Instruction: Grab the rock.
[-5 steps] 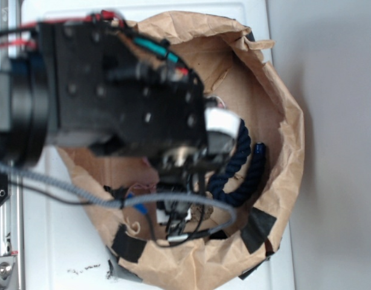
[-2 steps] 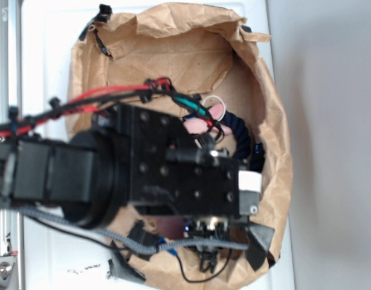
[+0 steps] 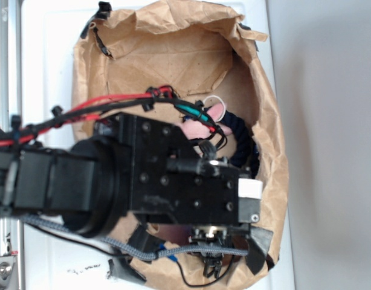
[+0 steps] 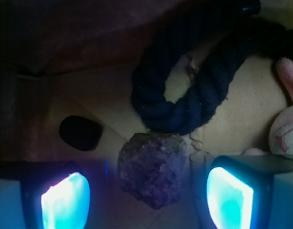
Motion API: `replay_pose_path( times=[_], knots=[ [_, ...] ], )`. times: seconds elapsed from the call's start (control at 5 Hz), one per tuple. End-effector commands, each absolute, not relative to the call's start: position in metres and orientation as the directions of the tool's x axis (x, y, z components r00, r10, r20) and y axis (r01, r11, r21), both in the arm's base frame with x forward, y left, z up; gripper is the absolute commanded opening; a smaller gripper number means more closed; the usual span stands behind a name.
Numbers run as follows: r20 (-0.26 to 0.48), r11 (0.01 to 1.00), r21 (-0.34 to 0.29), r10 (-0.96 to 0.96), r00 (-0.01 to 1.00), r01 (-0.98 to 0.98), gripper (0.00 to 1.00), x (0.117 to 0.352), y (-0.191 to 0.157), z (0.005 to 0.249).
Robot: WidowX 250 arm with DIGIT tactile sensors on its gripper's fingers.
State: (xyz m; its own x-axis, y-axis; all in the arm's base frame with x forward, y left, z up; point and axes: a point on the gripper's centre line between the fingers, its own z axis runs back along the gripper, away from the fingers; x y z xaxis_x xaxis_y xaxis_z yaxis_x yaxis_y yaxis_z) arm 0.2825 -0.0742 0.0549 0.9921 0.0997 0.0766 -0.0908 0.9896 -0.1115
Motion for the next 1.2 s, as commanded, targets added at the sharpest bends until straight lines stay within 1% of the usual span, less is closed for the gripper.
replay_pose_path(
  times=[0.0,0.2,0.4,0.6,0.8,1.0],
  knots=[
    [0.149,0.991,-0.117,0.085,0.985,-0.068,1.0,0.292,-0.074,0.059],
    [0.166,0.995,-0.084,0.075,0.983,-0.061,1.0,0.293,-0.075,0.043],
    [0.165,0.996,-0.053,0.084,0.983,-0.076,0.0,0.294,-0.075,0.031],
    [0.143,0.993,-0.074,0.101,0.985,-0.091,0.0,0.291,-0.073,0.04],
    [0.161,0.989,-0.092,0.131,0.978,-0.117,0.0,0.288,-0.071,0.059],
    [0.13,0.973,-0.145,0.196,0.972,-0.177,0.0,0.296,-0.054,0.097]
  ],
)
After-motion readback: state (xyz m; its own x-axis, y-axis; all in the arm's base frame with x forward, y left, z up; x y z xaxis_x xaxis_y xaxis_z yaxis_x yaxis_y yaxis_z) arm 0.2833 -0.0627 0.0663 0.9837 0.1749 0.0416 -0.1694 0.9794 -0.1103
